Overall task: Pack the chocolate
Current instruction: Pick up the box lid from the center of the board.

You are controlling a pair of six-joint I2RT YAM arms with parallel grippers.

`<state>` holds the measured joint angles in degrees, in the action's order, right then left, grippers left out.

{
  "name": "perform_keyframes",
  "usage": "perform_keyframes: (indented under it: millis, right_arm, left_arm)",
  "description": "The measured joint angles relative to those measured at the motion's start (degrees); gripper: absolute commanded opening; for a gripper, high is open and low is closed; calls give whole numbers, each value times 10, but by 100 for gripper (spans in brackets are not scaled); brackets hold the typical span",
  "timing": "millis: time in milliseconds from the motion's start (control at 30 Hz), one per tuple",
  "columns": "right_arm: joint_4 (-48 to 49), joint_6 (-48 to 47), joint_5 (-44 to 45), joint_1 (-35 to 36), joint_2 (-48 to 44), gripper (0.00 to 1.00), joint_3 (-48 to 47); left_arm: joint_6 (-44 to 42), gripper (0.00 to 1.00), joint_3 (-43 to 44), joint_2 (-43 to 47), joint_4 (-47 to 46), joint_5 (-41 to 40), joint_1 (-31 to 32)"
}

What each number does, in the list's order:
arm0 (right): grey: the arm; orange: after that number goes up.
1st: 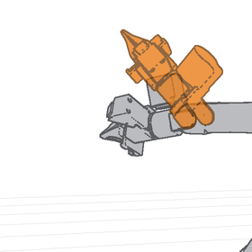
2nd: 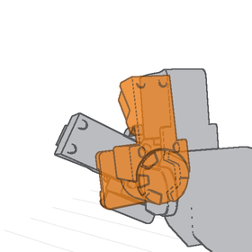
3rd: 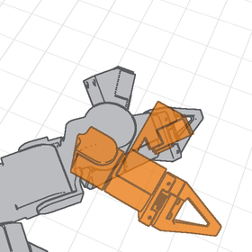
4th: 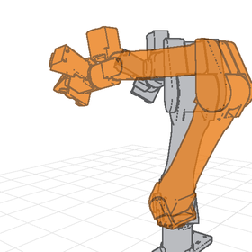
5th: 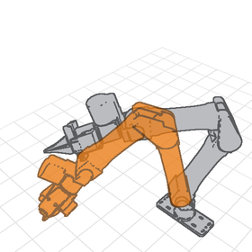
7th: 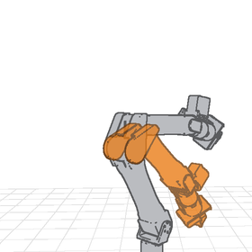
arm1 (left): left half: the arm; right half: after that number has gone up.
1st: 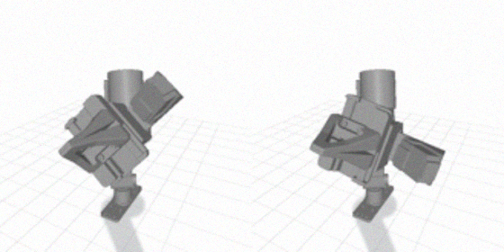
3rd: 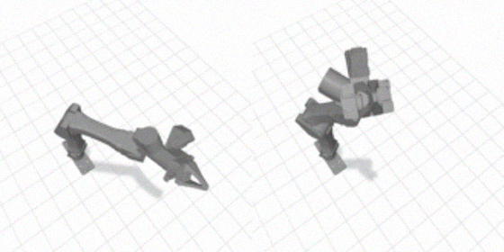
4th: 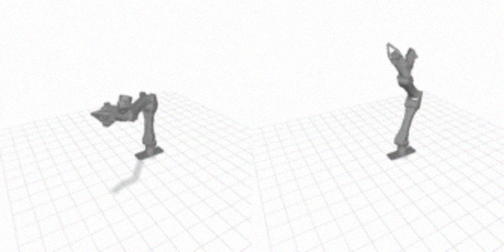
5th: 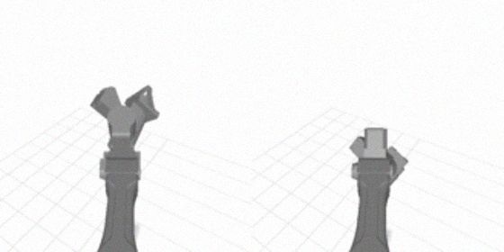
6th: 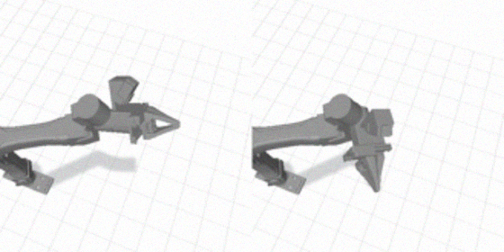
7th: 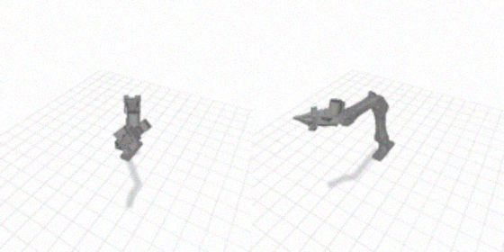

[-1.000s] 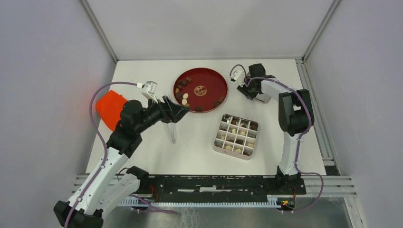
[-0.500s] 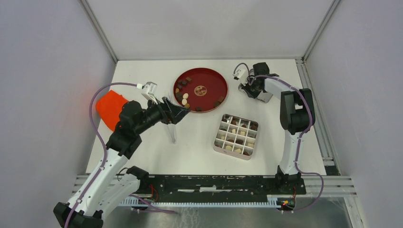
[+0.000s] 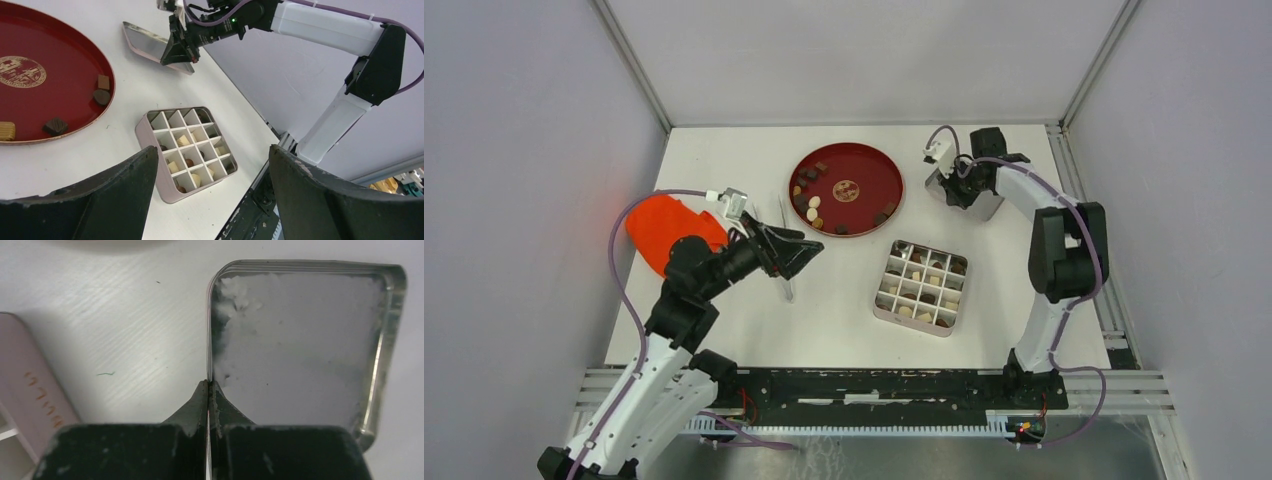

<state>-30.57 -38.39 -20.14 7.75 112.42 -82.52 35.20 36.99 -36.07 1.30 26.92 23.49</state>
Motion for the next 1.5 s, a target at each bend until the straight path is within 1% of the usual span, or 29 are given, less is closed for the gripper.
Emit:
perform_keyframes:
  millis: [133,167,200,267,400,533,667,700,867,1000,1100,1233,1333,1400,1500]
  right_arm:
    - [-9,11,-47,-2,-72,0,23]
    - [-13,13,-59,-2,-87,0,28]
    - [-18,14,-74,-2,-103,0,33]
    - [-32,15,-98,-3,-122,0,37]
    - [-70,4,-146,-3,-146,0,42]
    - [-115,-27,-177,-3,-158,0,43]
    - [-163,-73,-191,-3,-171,0,44]
    - [-175,-85,-194,-3,-176,0,44]
    - [-225,-138,-216,-3,-190,0,43]
    - [-268,-181,-240,-3,-190,0,43]
    - [-293,-205,-252,-2,-190,0,40]
    - [-323,-233,-267,1,-189,0,31]
    - [-340,-248,-277,4,-189,0,20]
    - [-351,-258,-283,8,-189,0,13]
    - [-364,-271,-292,14,-189,0,7]
  left_arm:
    - [-4,87,-33,19,-42,21,2]
    - [-8,88,-38,20,-50,27,3]
    - [-12,91,-42,19,-59,33,5]
    - [-31,98,-45,14,-75,41,12]
    - [-105,100,-39,-21,-97,51,38]
    - [-213,100,3,-99,-93,52,80]
    - [-351,100,69,-202,-68,52,121]
    - [-398,100,90,-231,-54,52,132]
    - [-562,100,172,-360,-14,65,159]
    - [-660,100,214,-445,-1,61,174]
    - [-706,99,228,-490,-7,47,183]
    - [-748,98,239,-545,-40,26,189]
    - [-759,96,258,-581,-60,16,190]
    - [-766,91,272,-601,-73,15,190]
    - [-772,81,292,-627,-87,14,191]
